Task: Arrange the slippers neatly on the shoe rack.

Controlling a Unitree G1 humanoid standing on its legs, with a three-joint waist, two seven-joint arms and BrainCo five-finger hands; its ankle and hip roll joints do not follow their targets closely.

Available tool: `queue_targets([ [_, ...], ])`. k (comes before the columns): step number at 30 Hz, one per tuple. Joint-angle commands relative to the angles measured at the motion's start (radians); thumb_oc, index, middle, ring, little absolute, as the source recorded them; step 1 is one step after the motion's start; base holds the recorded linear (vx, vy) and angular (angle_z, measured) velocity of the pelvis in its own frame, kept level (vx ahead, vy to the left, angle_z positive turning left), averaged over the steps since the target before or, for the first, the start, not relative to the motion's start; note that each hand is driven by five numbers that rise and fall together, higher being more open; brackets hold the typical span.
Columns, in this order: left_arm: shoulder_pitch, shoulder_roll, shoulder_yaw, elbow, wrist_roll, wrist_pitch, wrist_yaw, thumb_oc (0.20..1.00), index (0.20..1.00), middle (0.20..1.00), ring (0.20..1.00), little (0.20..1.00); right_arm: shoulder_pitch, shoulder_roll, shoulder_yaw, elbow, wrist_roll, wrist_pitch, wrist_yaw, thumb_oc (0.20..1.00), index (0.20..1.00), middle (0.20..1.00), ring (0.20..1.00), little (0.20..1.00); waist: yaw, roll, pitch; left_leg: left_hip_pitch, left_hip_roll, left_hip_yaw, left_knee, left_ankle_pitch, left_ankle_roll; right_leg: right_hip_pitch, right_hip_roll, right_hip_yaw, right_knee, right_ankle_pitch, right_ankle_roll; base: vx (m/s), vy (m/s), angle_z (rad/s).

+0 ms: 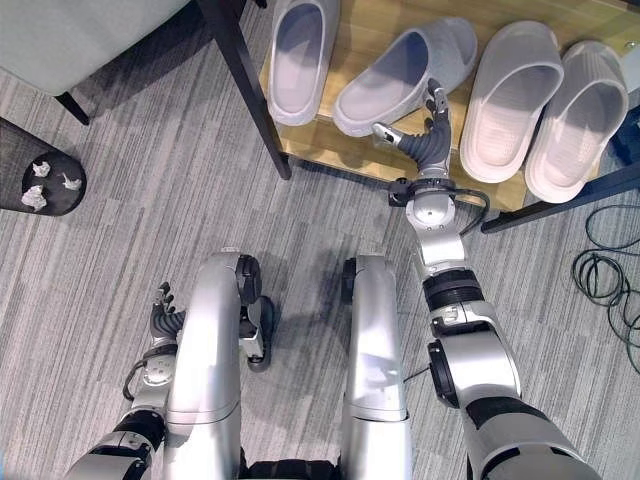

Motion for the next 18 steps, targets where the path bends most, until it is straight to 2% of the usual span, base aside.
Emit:
queue_targets([
  [1, 0.055, -0.077, -0.065, 0.003, 0.037, -0.031, -0.009, 1.0, 1.0, 1.0, 1.0, 1.0, -0.087, 0.01, 0.007, -0.077, 0.02, -0.092, -0.04, 1.0, 1.0, 1.0, 1.0, 1.0, 0.03, 0.024, -0.04, -0.034, -0.034, -0.067, 0.044, -0.069, 0.086, -0.026, 0.037, 0.056, -0.032, 0.253, -0.08, 0.04, -0.009, 0.01],
  [3, 0.059, -0.078, -0.069, 0.006, 0.04, -0.032, -0.013, 1.0, 1.0, 1.0, 1.0, 1.0, -0.112, 0.006, 0.007, -0.046, 0.019, -0.108, -0.06, 1.0, 1.0, 1.0, 1.0, 1.0, 0.033, 0.027, -0.04, -0.034, -0.035, -0.067, 0.045, -0.068, 0.085, -0.025, 0.036, 0.057, -0.028, 0.253, -0.079, 0.02, 0.001, 0.01],
  [5, 0.056, -0.078, -0.075, 0.023, 0.049, -0.035, -0.015, 1.0, 1.0, 1.0, 1.0, 1.0, -0.13, -0.003, -0.022, -0.021, 0.005, -0.141, -0.125, 1.0, 1.0, 1.0, 1.0, 1.0, 0.034, 0.033, -0.04, -0.034, -0.039, -0.067, 0.048, -0.067, 0.085, -0.021, 0.034, 0.058, -0.027, 0.251, -0.079, 0.05, 0.007, 0.02],
  [11, 0.051, -0.078, -0.081, 0.037, 0.057, -0.038, -0.017, 1.0, 1.0, 1.0, 1.0, 1.0, -0.15, -0.015, -0.051, 0.005, -0.002, -0.16, -0.182, 1.0, 1.0, 1.0, 1.0, 1.0, 0.038, 0.04, -0.04, -0.034, -0.042, -0.067, 0.052, -0.066, 0.083, -0.023, 0.032, 0.057, -0.018, 0.249, -0.081, 0.01, 0.001, 0.0],
  [14, 0.054, -0.077, -0.09, 0.028, 0.064, -0.028, -0.017, 1.0, 1.0, 1.0, 1.0, 1.0, -0.167, -0.006, -0.068, 0.045, 0.04, -0.15, -0.166, 1.0, 1.0, 1.0, 1.0, 1.0, 0.04, 0.042, -0.04, -0.034, -0.043, -0.068, 0.053, -0.067, 0.083, -0.023, 0.03, 0.056, -0.015, 0.246, -0.083, 0.0, 0.0, 0.0],
  [18, 0.071, -0.069, -0.098, 0.021, 0.065, -0.026, -0.023, 1.0, 1.0, 1.0, 1.0, 1.0, -0.231, -0.015, -0.032, 0.124, 0.078, -0.137, -0.142, 1.0, 1.0, 1.0, 1.0, 1.0, 0.049, 0.05, -0.04, -0.034, -0.046, -0.065, 0.049, -0.064, 0.082, -0.02, 0.027, 0.058, -0.014, 0.246, -0.081, 0.0, 0.0, 0.0],
])
